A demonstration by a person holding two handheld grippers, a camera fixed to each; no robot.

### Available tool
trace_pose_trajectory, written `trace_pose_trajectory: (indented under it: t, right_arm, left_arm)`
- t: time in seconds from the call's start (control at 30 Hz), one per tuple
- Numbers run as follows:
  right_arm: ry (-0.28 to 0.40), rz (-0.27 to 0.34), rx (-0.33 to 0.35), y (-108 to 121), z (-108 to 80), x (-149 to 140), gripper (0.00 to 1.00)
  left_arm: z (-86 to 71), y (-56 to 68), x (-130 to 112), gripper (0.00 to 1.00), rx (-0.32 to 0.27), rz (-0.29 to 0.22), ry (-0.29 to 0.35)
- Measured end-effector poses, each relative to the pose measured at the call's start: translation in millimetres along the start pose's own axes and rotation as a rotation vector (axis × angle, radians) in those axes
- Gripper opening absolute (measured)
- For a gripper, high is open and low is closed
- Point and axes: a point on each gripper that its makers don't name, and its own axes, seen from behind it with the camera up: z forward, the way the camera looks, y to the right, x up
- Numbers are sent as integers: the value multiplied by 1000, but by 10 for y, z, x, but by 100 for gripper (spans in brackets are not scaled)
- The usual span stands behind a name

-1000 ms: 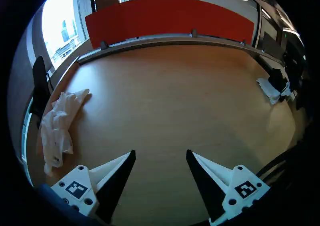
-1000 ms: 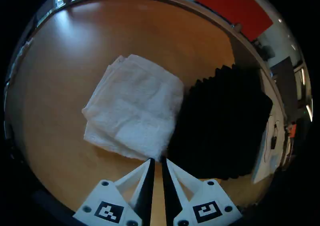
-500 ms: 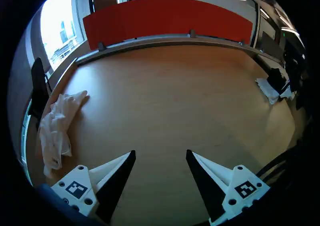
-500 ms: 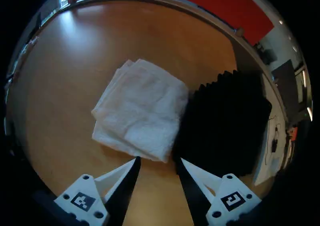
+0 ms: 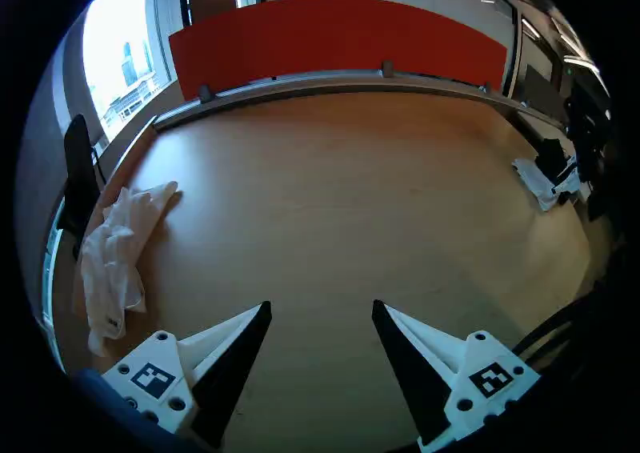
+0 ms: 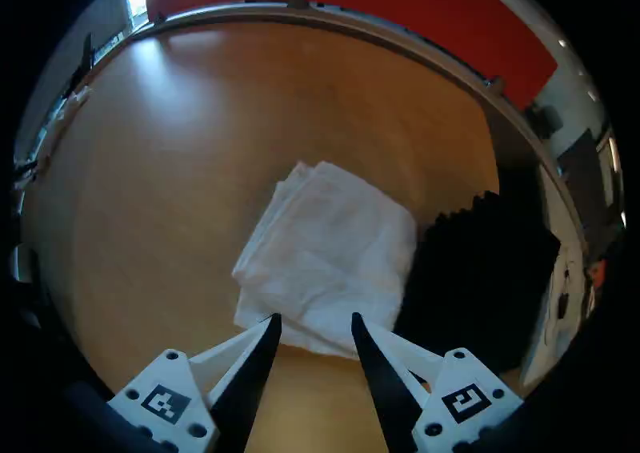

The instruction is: Fold towel

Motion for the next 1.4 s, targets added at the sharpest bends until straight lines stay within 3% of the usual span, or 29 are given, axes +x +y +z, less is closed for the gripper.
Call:
trace_pose_trajectory:
  t: [0.57, 0.77, 0.9, 1.17, 1.4]
  right_arm:
    - [29, -34, 66, -474, 181, 268, 67]
    - [26, -44, 68, -544, 238, 278, 66]
    - [27, -36, 62, -544, 272, 281, 60]
    - [23, -26, 54, -546, 325, 260, 34]
    - [23, -23, 56, -567, 343, 255, 22]
  left_arm:
    - [-29, -111, -57, 94, 14, -15, -3]
    - [-45, -139, -87, 94, 18, -18, -5]
    - [-52, -165, -109, 94, 21, -21, -9]
    - [-56, -189, -121, 94, 23, -22, -11]
    - [-68, -201, -131, 94, 23, -22, -12]
